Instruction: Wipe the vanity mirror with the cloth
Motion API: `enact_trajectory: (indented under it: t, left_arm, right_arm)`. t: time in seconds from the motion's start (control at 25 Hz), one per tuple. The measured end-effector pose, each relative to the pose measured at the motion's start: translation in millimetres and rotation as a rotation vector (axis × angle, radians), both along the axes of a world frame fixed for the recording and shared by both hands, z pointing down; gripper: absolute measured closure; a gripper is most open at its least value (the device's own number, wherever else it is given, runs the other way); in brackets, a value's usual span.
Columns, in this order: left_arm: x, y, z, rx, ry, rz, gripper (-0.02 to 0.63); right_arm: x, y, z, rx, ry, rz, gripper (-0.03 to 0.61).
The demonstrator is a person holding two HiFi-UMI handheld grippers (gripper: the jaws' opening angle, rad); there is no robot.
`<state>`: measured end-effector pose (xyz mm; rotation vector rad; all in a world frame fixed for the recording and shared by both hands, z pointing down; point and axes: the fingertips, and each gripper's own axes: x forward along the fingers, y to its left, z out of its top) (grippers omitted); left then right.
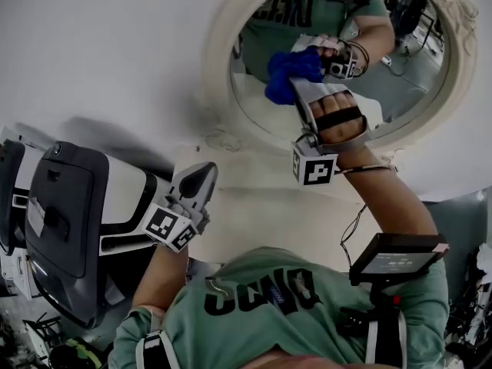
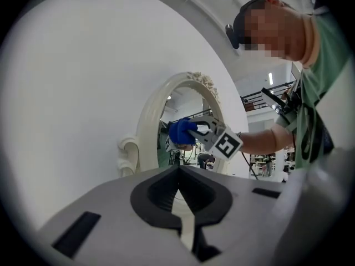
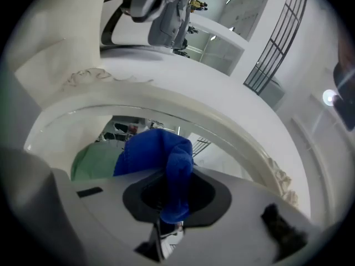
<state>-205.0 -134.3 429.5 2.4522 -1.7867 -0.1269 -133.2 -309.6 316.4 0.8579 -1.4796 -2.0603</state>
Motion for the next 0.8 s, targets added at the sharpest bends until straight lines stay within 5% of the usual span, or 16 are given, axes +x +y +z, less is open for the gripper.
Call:
enact_trajectory:
  t: [0.4, 0.6, 0.8]
  left_arm:
    - [6, 11, 73, -0.151, 0.09, 0.023, 0.604]
    - [1, 22, 83, -0.173, 0.117, 0.019, 0.604]
    - [1, 32, 66, -0.141, 0.132, 0.013, 0.604]
  right_arm:
    - [-3, 10, 260, -0.276, 0.246, -0.011, 0.526]
    - [-3, 8, 264, -0.327, 0.189, -0.008, 0.526]
    - [-4, 21, 255, -0.399, 0.253, -0.019, 0.525]
